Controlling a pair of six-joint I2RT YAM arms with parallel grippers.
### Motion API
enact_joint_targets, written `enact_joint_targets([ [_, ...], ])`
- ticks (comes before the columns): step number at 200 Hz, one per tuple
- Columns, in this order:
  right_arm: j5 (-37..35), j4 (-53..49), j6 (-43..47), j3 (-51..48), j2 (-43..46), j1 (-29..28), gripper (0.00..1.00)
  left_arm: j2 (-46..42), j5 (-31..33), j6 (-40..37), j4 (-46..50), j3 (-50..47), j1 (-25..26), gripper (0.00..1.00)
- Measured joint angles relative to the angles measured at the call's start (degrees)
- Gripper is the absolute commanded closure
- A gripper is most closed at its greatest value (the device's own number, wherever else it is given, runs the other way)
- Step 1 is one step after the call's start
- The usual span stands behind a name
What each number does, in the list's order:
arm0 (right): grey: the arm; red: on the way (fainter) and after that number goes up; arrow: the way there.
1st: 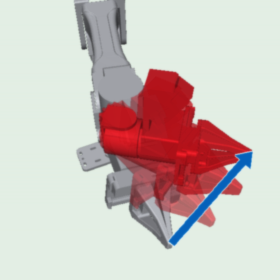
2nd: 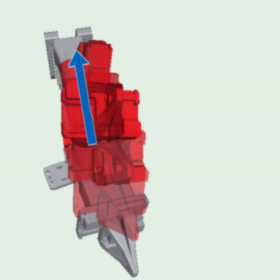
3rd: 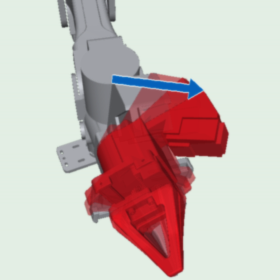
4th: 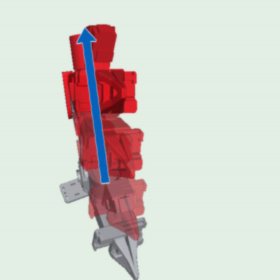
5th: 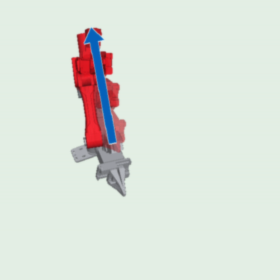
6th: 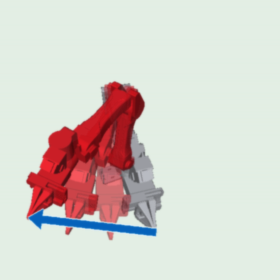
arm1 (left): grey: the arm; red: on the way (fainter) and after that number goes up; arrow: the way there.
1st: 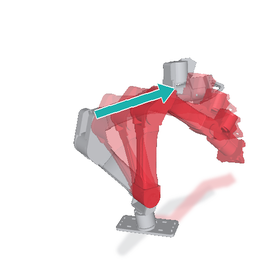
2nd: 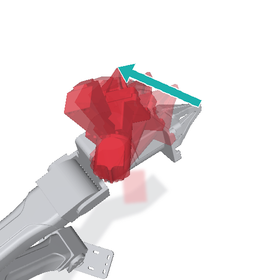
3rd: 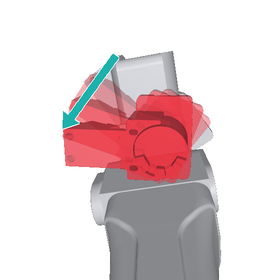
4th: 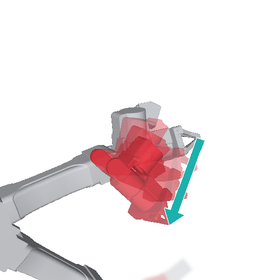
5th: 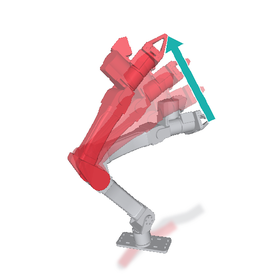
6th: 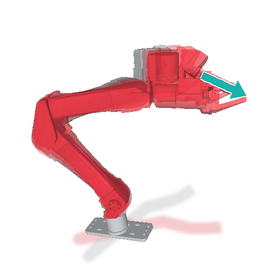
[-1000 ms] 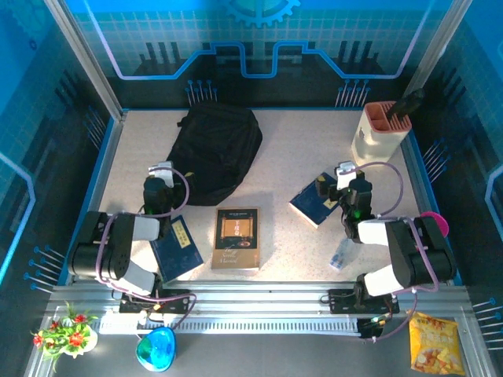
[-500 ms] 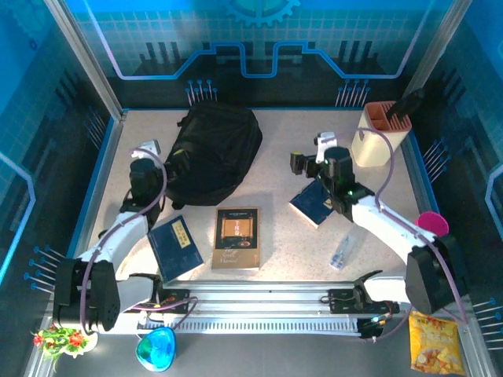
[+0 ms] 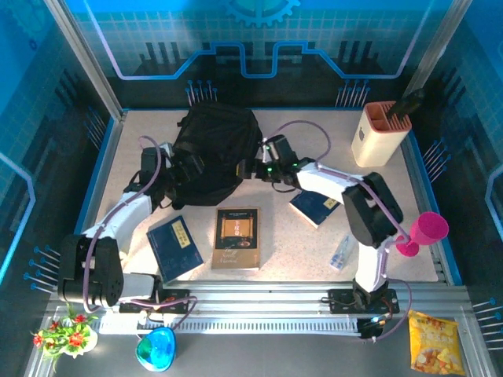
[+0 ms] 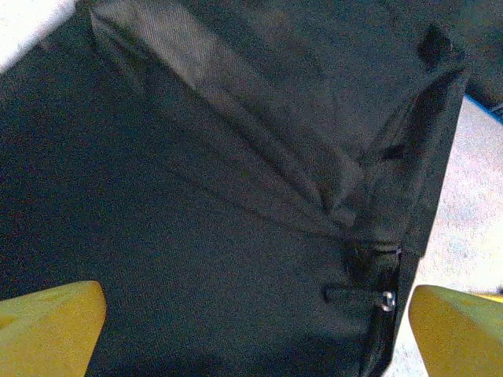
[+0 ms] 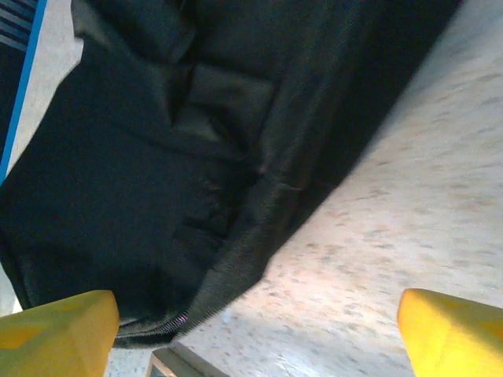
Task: Pack the student bag
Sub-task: Move the student bag to the top-center of the table.
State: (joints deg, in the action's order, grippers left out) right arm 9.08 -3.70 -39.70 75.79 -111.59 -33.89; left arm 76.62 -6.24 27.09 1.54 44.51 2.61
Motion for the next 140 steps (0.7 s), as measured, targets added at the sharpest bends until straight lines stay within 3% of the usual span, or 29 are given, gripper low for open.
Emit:
enact_joint_targets([
  [64, 2.27, -4.04, -6.91, 10.67, -12.0, -0.92, 0.62, 1.77, -2.69, 0.07, 2.84, 0.0, 1.25, 0.01],
  [140, 0.81, -3.98, -4.83, 5.9, -10.27, 10.91, 0.67, 7.96, -6.78, -0.02, 4.15, 5.25, 6.23, 0.01],
])
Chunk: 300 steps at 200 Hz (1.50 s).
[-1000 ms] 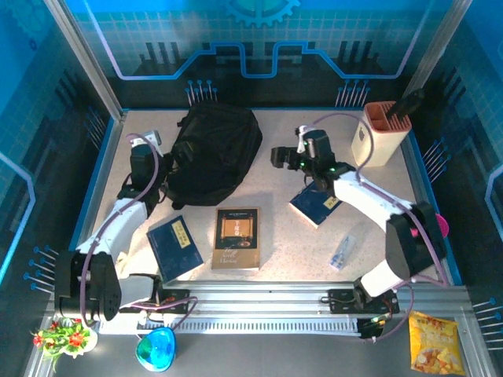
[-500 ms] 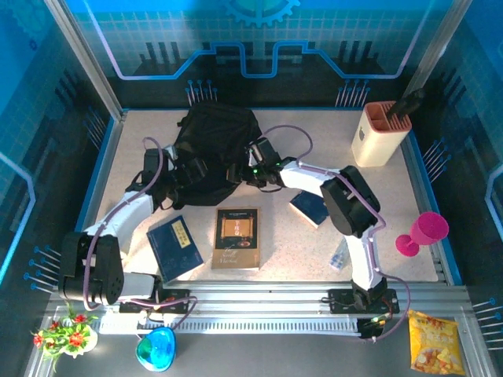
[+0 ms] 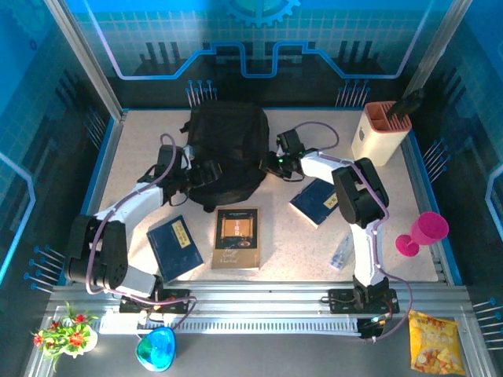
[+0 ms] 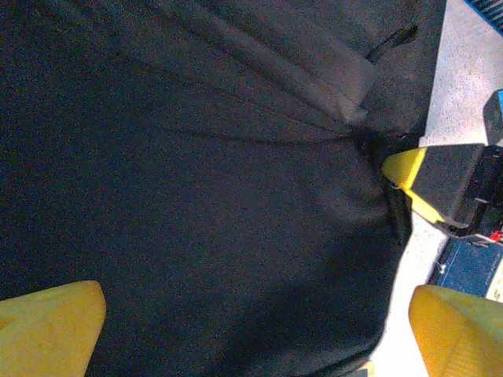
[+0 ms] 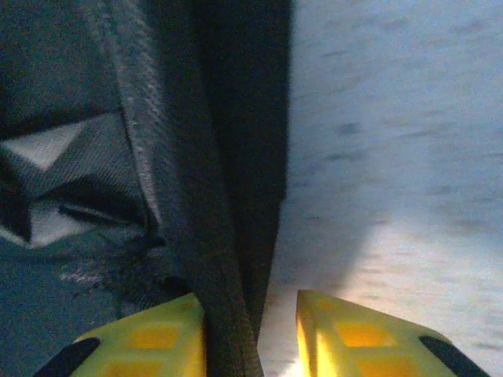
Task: Pack the student bag
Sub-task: Move the student bag to the top-center of the table, then unzip the student bag at the top-center of the table.
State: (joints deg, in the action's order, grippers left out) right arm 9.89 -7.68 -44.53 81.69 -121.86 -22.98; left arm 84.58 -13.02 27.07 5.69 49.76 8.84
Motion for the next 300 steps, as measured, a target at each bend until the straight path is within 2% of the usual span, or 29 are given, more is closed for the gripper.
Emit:
enact_joint_targets([
  [54, 0.11, 2.64, 1.16, -8.22, 5.88, 5.92, 0.65, 11.82, 0.04, -0.22, 0.31, 7.56, 5.03, 0.05],
  [74, 1.25, 3.02, 2.32, -12.17, 8.96, 7.37, 0.58, 13.11, 0.11, -0.46, 1.57, 10.91, 6.6, 0.04],
  [100, 3.93, 2.99, 3.76, -15.61, 13.6, 8.07, 0.44, 13.14, 0.33, -0.37, 3.58, 16.11, 8.94, 0.05],
  [118, 5.18, 3.1, 3.93, -17.29, 17.84, 8.11, 0.4, 13.84, 0.42, 0.33, 4.57, 20.06, 10.95, 0.08],
  [157, 7.52, 6.38, 2.86, -22.84, 26.69, 10.32, 0.39, 20.55, -0.57, 6.58, 4.57, 27.06, 16.11, 0.3],
  [218, 9.49, 7.3, 0.79, -29.35, 27.91, 14.05, 0.4, 34.14, -1.84, 19.85, 2.99, 34.69, 22.56, 0.57],
  [270, 11.45, 8.46, -0.57, -30.27, 28.3, 14.82, 0.44, 40.11, -1.81, 27.3, 2.14, 41.07, 23.87, 0.7],
  [300, 12.5, 10.29, -1.66, -31.69, 28.28, 14.82, 0.46, 42.05, -1.16, 30.45, 2.19, 43.54, 23.98, 0.73],
])
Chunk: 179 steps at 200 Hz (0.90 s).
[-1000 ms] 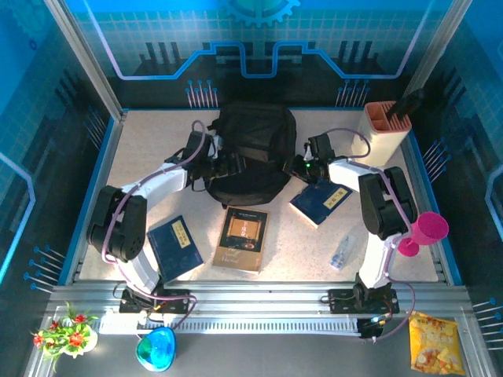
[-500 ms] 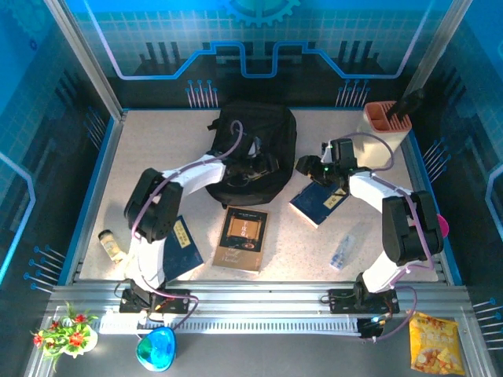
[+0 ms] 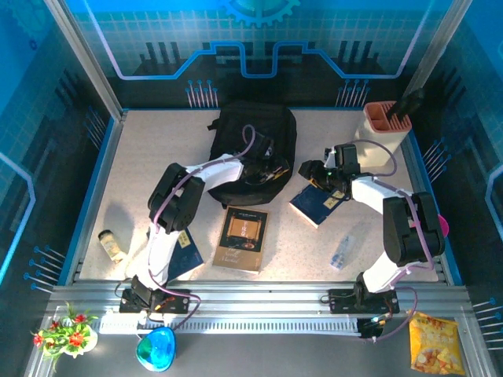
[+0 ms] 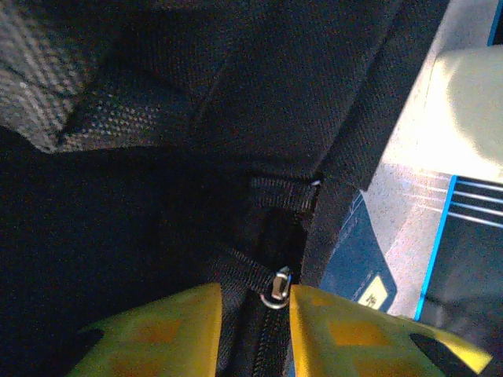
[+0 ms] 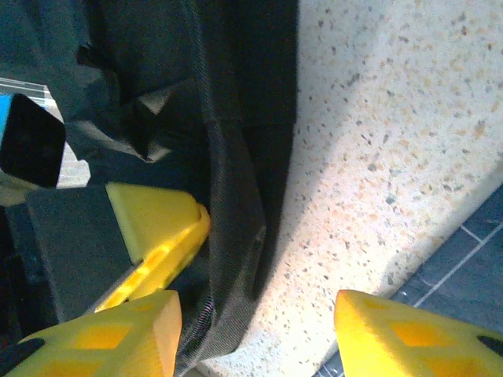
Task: Pack the student bag
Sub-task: Unzip the student bag at the top-center of the table.
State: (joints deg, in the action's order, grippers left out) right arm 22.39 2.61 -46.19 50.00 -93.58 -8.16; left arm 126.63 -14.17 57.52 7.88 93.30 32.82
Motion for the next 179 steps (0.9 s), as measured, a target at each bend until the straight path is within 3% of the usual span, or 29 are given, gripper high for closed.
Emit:
enact_joint_targets([
  [84, 0.83, 1.31, -1.53, -0.98, -0.2, 0.0, 0.47, 3.63, 6.97, 2.58, 9.46, 7.19, 1.62, 0.72],
  [137, 0.85, 1.81, -2.05, -1.57, -0.2, 0.0, 0.47, 3.74, 9.03, 4.0, 12.04, 8.61, 2.03, 0.6],
  [179, 0.9, 1.99, -2.32, -1.6, -0.35, 0.0, 0.47, 6.27, 9.18, 3.98, 15.15, 13.29, 2.08, 0.6],
])
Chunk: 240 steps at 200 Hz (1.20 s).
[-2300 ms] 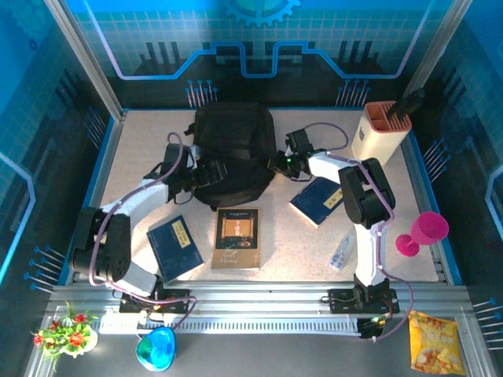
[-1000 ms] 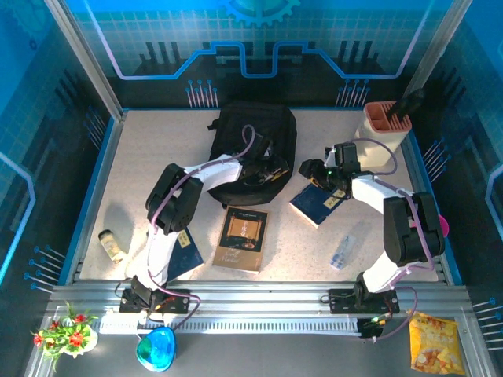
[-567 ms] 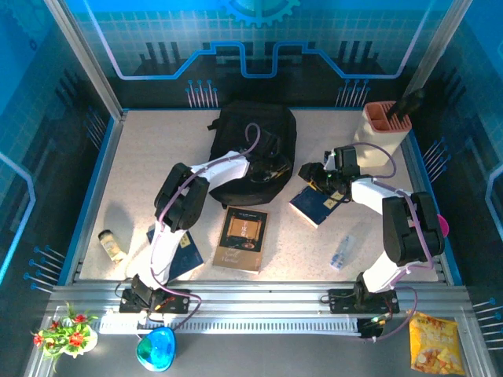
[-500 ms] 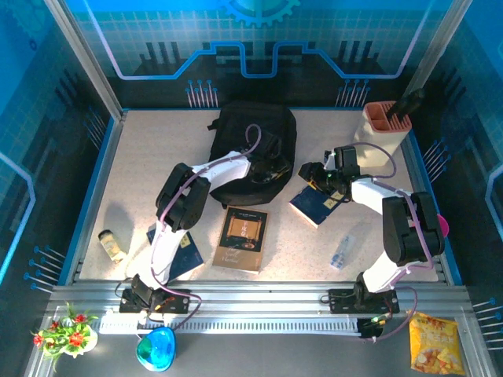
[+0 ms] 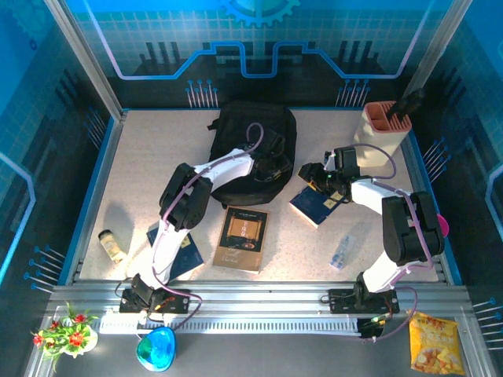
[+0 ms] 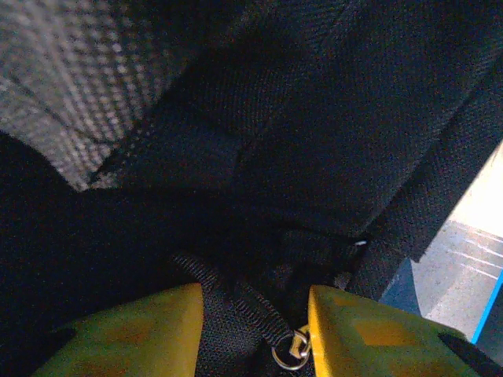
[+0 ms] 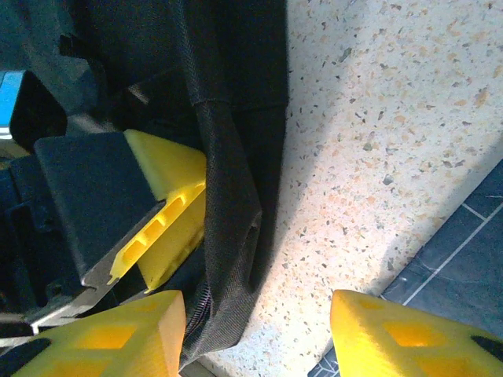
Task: Pack the student bag
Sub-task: Unzip the student bag at the top-center of the table.
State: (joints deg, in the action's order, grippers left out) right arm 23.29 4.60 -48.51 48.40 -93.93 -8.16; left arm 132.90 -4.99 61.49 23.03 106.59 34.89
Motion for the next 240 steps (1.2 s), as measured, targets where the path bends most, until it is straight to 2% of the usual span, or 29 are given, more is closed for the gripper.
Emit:
enact_joint_targets([
  [63, 0.17, 0.02, -0.17, 0.0, -0.13, -0.02, 0.47, 3.04, 1.36, -2.08, 5.07, 5.22, 0.28, 0.74],
  [109, 0.13, -0.04, -0.17, 0.0, -0.15, -0.02, 0.47, 3.82, 2.47, -5.22, 6.99, 6.54, 0.5, 1.0],
  [156, -0.31, -1.05, 0.09, 0.26, -0.17, -0.02, 0.48, 3.17, 2.64, -9.66, 6.78, 6.45, 0.59, 1.0],
  [207, -0.31, -1.84, 0.94, 4.33, -1.27, -0.02, 0.48, -6.05, 1.75, -14.86, 0.02, -1.38, 0.85, 1.0],
  [240, -0.11, -2.89, 1.81, 6.99, -3.23, -0.02, 0.49, -8.28, 0.94, -15.63, -4.09, -3.67, 0.92, 1.0],
])
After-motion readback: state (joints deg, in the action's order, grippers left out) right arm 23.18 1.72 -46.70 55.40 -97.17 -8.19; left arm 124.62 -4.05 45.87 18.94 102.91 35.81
